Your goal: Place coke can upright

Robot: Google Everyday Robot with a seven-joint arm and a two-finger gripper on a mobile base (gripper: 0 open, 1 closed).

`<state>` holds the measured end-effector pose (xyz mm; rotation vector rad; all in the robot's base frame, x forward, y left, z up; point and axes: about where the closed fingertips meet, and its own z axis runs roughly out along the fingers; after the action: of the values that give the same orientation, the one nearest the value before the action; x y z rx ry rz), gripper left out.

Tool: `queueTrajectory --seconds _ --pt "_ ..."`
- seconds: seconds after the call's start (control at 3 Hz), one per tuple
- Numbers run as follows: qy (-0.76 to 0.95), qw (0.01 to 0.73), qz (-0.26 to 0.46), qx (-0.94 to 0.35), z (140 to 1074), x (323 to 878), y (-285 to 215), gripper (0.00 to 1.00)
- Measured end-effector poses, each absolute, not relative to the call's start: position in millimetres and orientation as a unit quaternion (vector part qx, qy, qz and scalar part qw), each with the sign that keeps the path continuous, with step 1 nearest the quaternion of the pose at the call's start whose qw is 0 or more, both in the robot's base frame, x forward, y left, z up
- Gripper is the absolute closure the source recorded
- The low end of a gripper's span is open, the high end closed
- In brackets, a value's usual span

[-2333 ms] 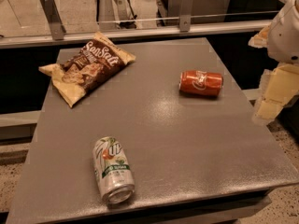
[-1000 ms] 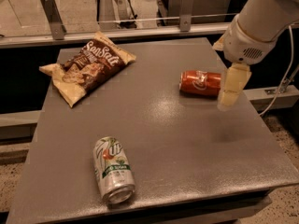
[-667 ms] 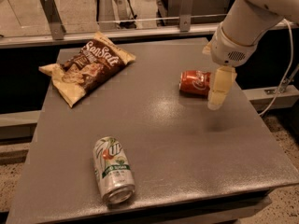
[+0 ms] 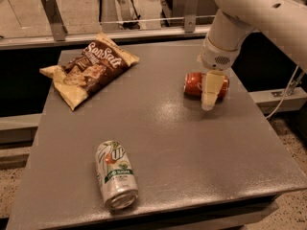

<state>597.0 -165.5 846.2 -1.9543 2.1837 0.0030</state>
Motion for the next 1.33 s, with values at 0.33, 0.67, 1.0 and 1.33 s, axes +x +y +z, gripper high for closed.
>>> queueTrajectory --seconds 0.33,0.67,1.0,1.33 --pt "0.754 0.082 0.005 -0.652 833.7 609.6 -165.5 0.18" --pt "0.762 0.074 0.008 -0.644 833.5 616.6 -164.6 0.42" --pt "0.766 0.077 0.008 -0.638 843.1 619.7 -161.4 0.65" --pt "0.767 0.117 0.031 -0.63 866.6 622.6 -160.3 0.88"
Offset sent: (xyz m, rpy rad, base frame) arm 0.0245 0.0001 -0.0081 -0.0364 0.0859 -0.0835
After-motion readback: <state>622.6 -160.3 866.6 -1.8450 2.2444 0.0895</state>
